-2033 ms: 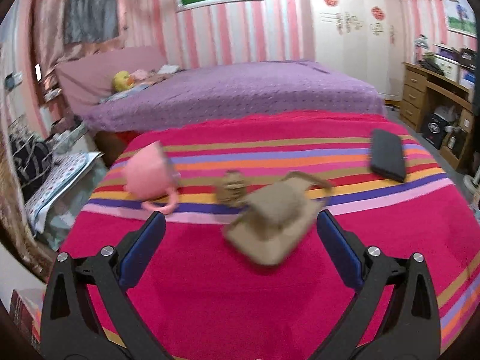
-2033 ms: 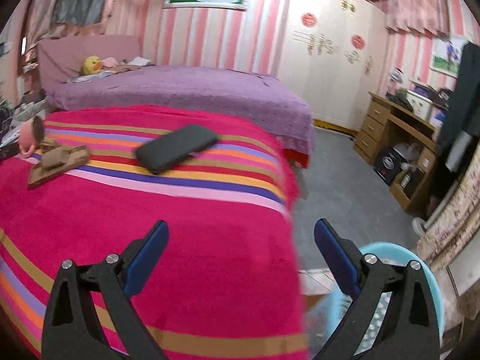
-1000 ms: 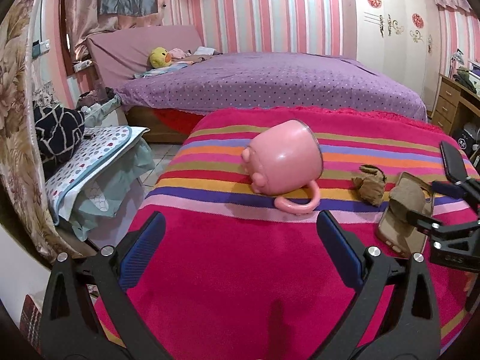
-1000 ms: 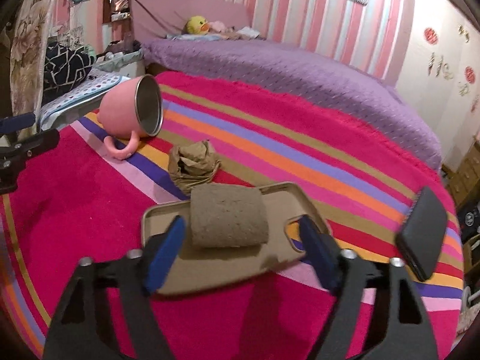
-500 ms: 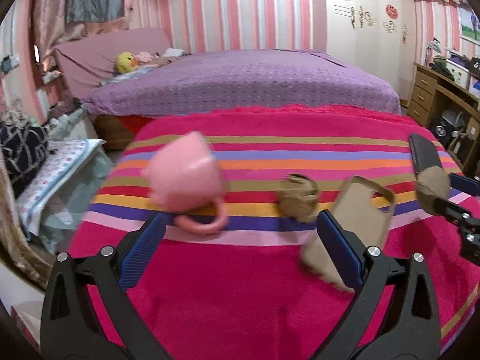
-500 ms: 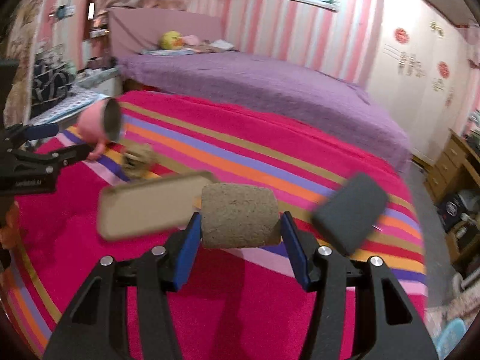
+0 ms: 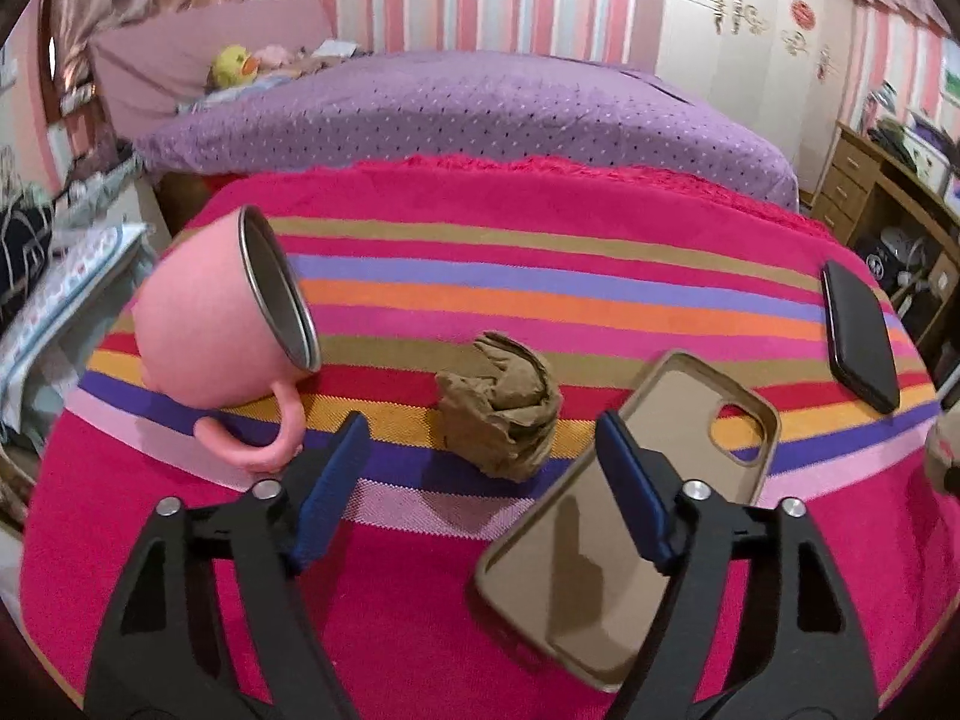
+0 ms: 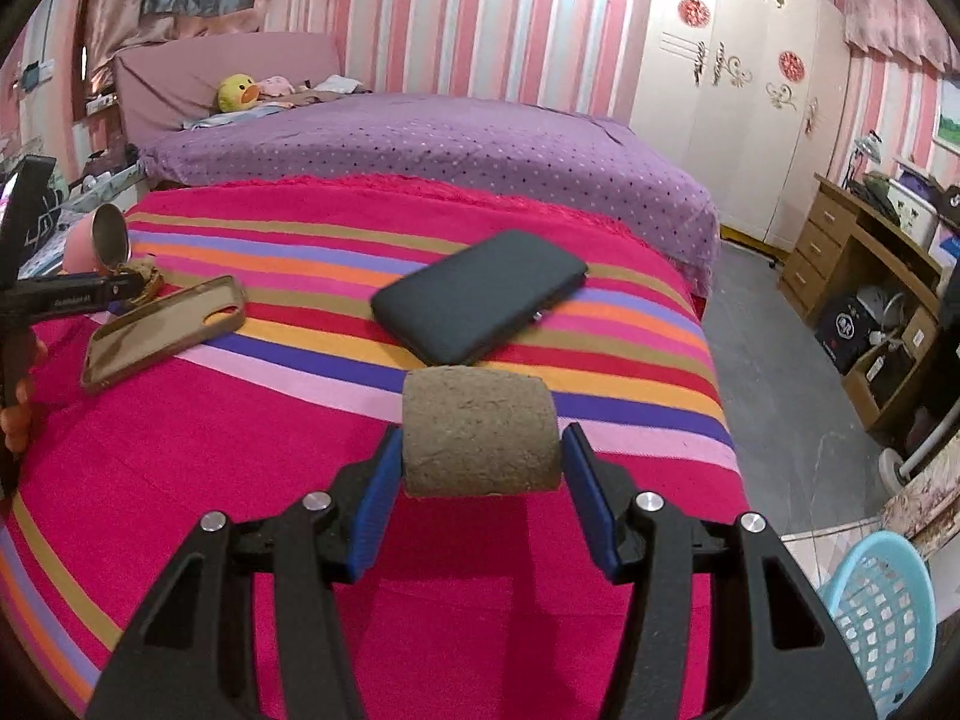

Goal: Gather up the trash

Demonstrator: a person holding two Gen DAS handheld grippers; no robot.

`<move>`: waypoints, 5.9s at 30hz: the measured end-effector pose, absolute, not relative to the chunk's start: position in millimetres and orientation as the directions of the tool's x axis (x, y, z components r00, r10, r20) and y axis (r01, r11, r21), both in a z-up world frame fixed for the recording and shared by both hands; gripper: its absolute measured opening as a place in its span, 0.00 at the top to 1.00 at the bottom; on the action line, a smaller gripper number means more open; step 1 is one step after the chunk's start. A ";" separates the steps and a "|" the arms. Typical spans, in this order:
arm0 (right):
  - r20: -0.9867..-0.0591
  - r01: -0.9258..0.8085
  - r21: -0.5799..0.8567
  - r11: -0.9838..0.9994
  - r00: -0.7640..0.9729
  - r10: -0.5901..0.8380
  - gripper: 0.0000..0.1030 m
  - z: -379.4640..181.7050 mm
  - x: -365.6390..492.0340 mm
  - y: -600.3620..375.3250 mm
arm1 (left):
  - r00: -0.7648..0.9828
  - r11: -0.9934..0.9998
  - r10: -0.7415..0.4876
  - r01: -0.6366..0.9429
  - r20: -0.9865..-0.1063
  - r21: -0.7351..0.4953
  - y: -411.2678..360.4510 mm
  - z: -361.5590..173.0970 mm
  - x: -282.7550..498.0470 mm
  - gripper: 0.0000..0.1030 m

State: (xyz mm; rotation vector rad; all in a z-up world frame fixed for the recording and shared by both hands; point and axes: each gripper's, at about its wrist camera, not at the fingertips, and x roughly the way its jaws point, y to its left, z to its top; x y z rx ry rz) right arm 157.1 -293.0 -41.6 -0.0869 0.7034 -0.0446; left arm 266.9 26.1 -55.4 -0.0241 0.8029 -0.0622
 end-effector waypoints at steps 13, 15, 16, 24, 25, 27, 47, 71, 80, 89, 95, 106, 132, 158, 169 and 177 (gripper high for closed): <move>-0.624 0.038 -0.099 0.994 0.776 -0.092 0.48 -34.3 132.3 -314.8 | 0.716 0.997 -0.060 0.079 -0.696 -0.004 16.2 -35.0 247.5 0.65; -0.614 0.048 -0.101 0.994 0.783 -0.101 0.48 -29.7 124.2 -320.6 | 0.747 0.995 -0.049 0.091 -0.663 0.029 12.1 -18.6 231.2 0.65; -0.610 0.053 -0.101 0.994 0.785 -0.104 0.48 -27.8 120.6 -323.4 | 0.768 0.994 -0.043 0.097 -0.639 0.050 8.1 -9.9 218.9 0.65; -0.583 0.091 -0.074 0.993 0.804 -0.117 0.48 -16.3 83.9 -349.1 | 0.849 0.985 -0.043 0.126 -0.527 0.122 -28.2 22.0 144.1 0.65; -0.580 0.092 -0.075 0.993 0.806 -0.119 0.48 -15.3 79.7 -351.7 | 0.865 0.981 -0.043 0.132 -0.500 0.145 -35.6 25.3 132.1 0.65; -0.567 0.098 -0.083 0.992 0.813 -0.128 0.48 -10.7 68.8 -358.6 | 0.876 0.979 -0.059 0.144 -0.479 0.142 -42.5 28.5 117.5 0.65; -0.526 0.353 -0.014 0.936 0.793 -0.307 0.48 -7.5 -35.1 -546.4 | 0.789 0.933 -0.268 0.356 -0.553 0.056 -246.0 -2.0 57.1 0.65; -0.552 0.519 0.005 0.855 0.714 -0.431 0.48 -30.7 -85.4 -636.1 | 0.606 0.760 -0.454 0.646 -0.653 0.072 -472.7 -50.8 14.1 0.30; -0.555 0.494 0.010 0.869 0.726 -0.406 0.48 -31.6 -77.2 -627.6 | 0.710 0.837 -0.390 0.538 -0.586 0.094 -422.7 -29.7 31.9 0.09; -0.580 0.467 -0.004 0.884 0.719 -0.383 0.18 -39.9 -50.6 -605.6 | 0.799 0.902 -0.318 0.422 -0.511 0.097 -335.6 -2.1 30.1 0.06; -0.559 0.448 -0.012 0.894 0.738 -0.377 0.05 -18.0 -61.1 -575.5 | 0.865 0.933 -0.248 0.335 -0.436 0.132 -258.1 21.5 8.2 0.05; -0.435 0.320 0.008 0.947 0.854 -0.285 0.04 18.0 -100.2 -441.2 | 0.903 0.978 -0.141 0.191 -0.405 0.084 -105.7 34.7 -35.4 0.05; -0.374 0.245 -0.060 0.968 0.893 -0.249 0.05 -15.2 -97.9 -332.2 | 0.921 0.978 -0.135 0.183 -0.366 0.098 -85.6 -11.8 -53.3 0.05; -0.322 0.224 -0.095 0.970 0.915 -0.243 0.05 -11.8 -91.1 -322.1 | 0.927 0.981 -0.143 0.180 -0.345 0.078 -86.6 -15.9 -47.4 0.05; -0.322 0.222 -0.096 0.970 0.915 -0.242 0.05 -10.8 -90.1 -320.8 | 0.927 0.982 -0.141 0.176 -0.346 0.071 -82.7 -14.9 -46.5 0.05; -0.321 0.223 -0.096 0.970 0.915 -0.243 0.04 -11.1 -89.6 -320.6 | 0.926 0.982 -0.144 0.178 -0.349 0.067 -82.6 -14.3 -47.2 0.05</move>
